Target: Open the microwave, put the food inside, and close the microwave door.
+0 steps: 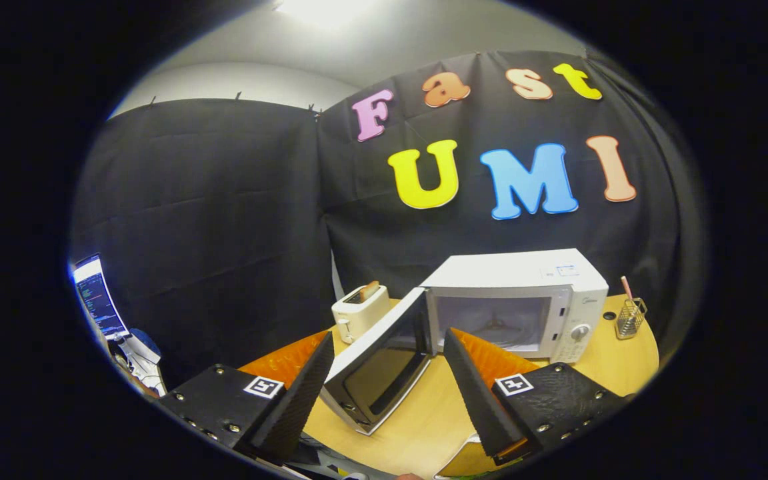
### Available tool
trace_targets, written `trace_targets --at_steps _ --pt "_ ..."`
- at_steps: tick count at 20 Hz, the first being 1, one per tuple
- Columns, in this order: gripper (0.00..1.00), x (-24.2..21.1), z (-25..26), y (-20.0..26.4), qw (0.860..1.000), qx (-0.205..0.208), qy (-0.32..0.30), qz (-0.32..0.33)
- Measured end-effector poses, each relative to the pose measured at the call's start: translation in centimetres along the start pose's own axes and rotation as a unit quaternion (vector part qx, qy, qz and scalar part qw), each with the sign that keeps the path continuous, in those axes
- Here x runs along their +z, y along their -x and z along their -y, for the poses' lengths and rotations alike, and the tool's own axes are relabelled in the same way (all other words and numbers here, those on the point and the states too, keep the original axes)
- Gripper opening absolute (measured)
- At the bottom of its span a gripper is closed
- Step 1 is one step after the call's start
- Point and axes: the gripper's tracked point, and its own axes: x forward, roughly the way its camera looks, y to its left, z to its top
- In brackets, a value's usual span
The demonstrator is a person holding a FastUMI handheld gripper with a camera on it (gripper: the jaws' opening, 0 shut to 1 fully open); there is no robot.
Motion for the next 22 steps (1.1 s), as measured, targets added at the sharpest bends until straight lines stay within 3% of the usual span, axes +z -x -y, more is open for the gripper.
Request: trace_targets --at_steps 8,22 --pt "1.00 -3.2 8.8 1.8 0.996 -0.077 -0.035 -0.042" --pt "1.00 -13.0 14.8 4.5 0.975 -0.110 -0.114 -0.156"
